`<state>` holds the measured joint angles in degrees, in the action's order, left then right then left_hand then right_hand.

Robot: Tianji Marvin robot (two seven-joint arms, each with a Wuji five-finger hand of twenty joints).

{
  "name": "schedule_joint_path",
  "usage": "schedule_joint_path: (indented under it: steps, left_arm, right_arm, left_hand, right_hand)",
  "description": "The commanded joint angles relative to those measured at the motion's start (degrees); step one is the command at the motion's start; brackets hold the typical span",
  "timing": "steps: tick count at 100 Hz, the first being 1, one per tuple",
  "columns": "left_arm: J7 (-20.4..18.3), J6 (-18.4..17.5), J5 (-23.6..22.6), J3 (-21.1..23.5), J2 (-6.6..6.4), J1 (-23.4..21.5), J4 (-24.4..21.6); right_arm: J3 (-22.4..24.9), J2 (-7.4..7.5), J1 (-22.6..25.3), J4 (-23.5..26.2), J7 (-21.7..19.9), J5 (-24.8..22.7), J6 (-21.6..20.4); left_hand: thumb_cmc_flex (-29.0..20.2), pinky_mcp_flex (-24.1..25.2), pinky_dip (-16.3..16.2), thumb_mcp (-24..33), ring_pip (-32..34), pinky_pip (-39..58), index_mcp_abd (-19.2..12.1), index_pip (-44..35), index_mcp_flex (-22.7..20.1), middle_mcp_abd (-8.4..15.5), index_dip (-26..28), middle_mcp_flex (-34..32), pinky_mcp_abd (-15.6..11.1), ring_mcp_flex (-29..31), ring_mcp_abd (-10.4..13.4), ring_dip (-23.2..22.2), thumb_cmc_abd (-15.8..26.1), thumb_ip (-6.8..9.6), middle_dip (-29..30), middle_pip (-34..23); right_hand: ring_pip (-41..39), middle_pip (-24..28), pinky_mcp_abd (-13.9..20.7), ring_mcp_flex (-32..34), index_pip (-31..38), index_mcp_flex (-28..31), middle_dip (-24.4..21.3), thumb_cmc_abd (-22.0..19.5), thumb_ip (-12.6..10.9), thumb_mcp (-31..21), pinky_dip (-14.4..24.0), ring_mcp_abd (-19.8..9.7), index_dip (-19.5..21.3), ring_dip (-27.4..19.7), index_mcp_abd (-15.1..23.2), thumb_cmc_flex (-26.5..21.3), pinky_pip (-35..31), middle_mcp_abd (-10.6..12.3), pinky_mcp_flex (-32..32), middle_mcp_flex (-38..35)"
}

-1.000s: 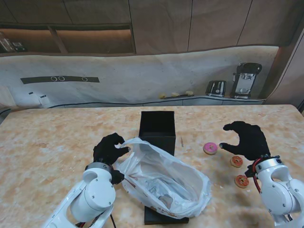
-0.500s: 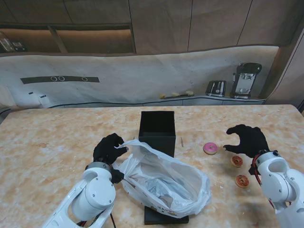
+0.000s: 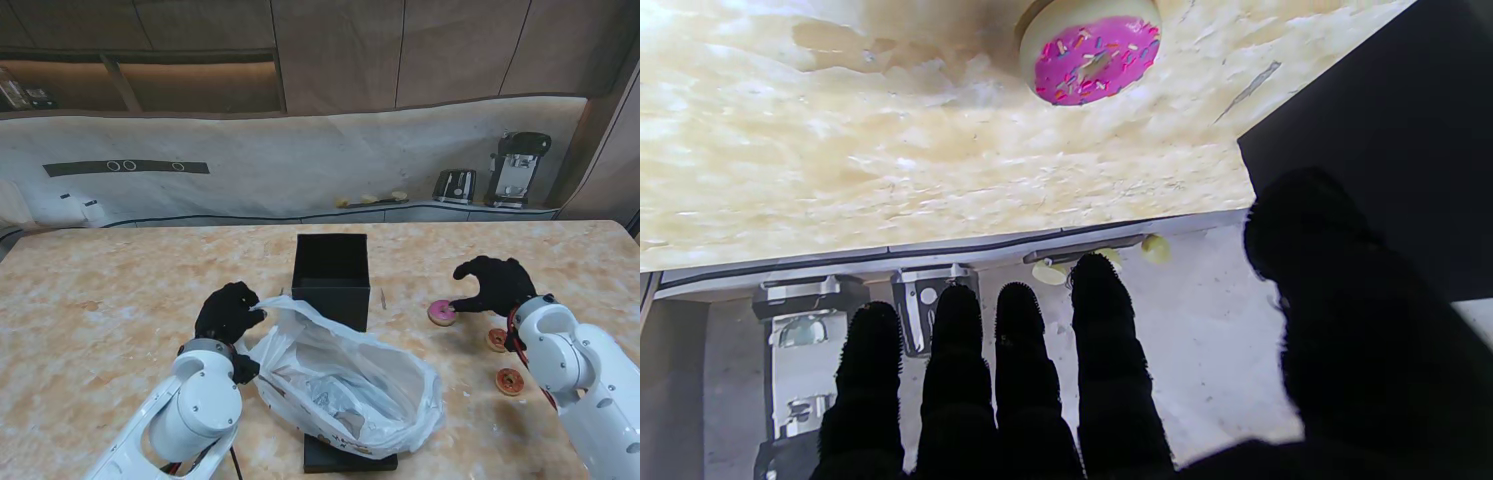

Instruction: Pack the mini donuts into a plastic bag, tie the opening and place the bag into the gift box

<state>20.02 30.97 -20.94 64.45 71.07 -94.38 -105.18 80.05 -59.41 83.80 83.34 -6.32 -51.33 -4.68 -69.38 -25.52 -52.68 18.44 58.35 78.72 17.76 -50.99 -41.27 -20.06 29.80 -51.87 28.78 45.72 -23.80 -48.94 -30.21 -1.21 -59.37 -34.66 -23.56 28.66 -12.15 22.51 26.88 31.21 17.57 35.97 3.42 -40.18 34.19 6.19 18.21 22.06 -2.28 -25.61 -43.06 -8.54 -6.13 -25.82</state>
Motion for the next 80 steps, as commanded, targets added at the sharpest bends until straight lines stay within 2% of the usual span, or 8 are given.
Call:
schedule_joint_path:
  steps: [1, 24, 46, 62, 69, 80]
  left_arm:
    - [-1.0, 0.2, 0.1, 0.2, 0.09, -0.3, -0.9]
    - [-1.3, -0.1, 0.0, 0.9, -0.10, -1.1, -2.2]
    - [-1.8, 0.0, 0.2, 0.9, -0.21, -1.2, -2.1]
    - [-1.9, 0.2, 0.2, 1.0, -0.22, -1.1, -1.8]
    - [-2.1, 0.2, 0.1, 1.0, -0.28, -1.1, -1.9]
    - [-2.2, 0.4, 0.0, 1.0, -0.33, -1.3, -2.1]
  right_arm:
    - [-1.0, -0.42, -1.2, -0.9, -1.6, 0.3, 0.6]
    - [-6.8, 0.03, -6.9, -6.5, -4.6, 1.1, 2.6]
    - [-13.0, -0.49, -12.0, -13.5, -2.3, 3.7, 4.4]
    - [-17.1, -1.17, -15.1, -18.6, -0.4, 6.7, 6.3]
    - [-18.2, -1.51, -15.8, -20.1, 0.4, 8.2, 6.4]
    - [-19.7, -1.74, -16.7, -21.4, 1.0, 8.8, 6.6]
  left_hand:
    - [-1.3, -0.7, 0.9, 1.3, 0.9, 1.9, 0.2, -0.3, -0.7, -0.2, -0.6, -1.5, 1.1, 1.4, 0.0, 0.8, -1.5, 1.11, 0.1, 0.5]
    - [-1.3, 1.7, 1.4, 2.0, 0.5, 1.3, 0.5, -0.4, -0.4, 0.1, -0.3, -1.2, 1.3, -0.1, -0.4, 0.5, -1.8, 1.20, -1.2, 1.0]
    - [-1.1, 2.3, 1.6, 2.6, 0.2, 1.0, 0.4, -0.4, -0.5, 0.3, -0.5, -1.3, 1.2, -0.5, -0.5, 0.4, -2.0, 1.14, -1.7, 1.3]
    - [-1.0, 2.9, 1.5, 3.0, 0.1, 0.8, 0.3, -0.6, -0.2, 0.5, -0.4, -1.1, 1.2, -1.0, -0.4, 0.2, -2.0, 1.08, -2.0, 1.4]
    - [-1.0, 3.3, 1.4, 3.0, 0.0, 0.7, 0.3, -0.6, -0.1, 0.5, -0.4, -1.0, 1.2, -1.2, -0.5, 0.1, -1.9, 1.05, -2.2, 1.4]
    - [-0.8, 3.8, 1.2, 3.1, 0.2, 0.7, 0.3, -0.7, 0.3, 0.5, -0.3, -0.4, 1.3, -1.6, -0.7, -0.2, -1.5, 0.87, -2.5, 1.4]
  right_hand:
    - [0.9, -0.8, -0.1, -0.8, -1.2, -0.8, 0.9, 1.8, -0.6, 1.2, -0.6, -1.2, 0.4, -0.9, 0.8, -1.2, 0.5, 0.1, 0.8, 1.0]
    - [1.3, -1.2, 0.5, -1.9, -1.8, -2.4, 0.8, 2.6, -0.7, 3.3, -1.0, -1.3, 0.3, -1.0, 0.8, -2.0, 1.7, 0.2, 1.3, 2.7]
    - [1.2, -1.0, 0.7, -2.5, -1.7, -3.5, 0.7, 3.0, -0.7, 3.8, -1.5, -1.8, 0.2, -0.9, 0.9, -3.2, 3.0, 0.5, 1.5, 4.0]
    - [0.6, 0.1, 2.9, -3.1, -1.1, -5.6, 0.7, 2.8, -0.6, 4.3, -1.9, -1.7, 0.1, -0.8, -0.5, -3.2, 4.2, 0.5, 1.3, 5.0]
    - [0.5, 0.2, 2.7, -3.1, -1.1, -6.2, 0.6, 2.1, -0.4, 5.0, -2.0, -1.9, 0.0, -0.8, -0.5, -1.6, 4.4, 0.8, 1.3, 5.1]
    - [0.4, 0.6, 1.9, -2.7, -0.6, -6.0, 0.6, 2.2, -0.5, 5.0, -1.5, -1.8, 0.0, -0.8, -1.0, -1.6, 3.8, 0.8, 0.9, 4.6]
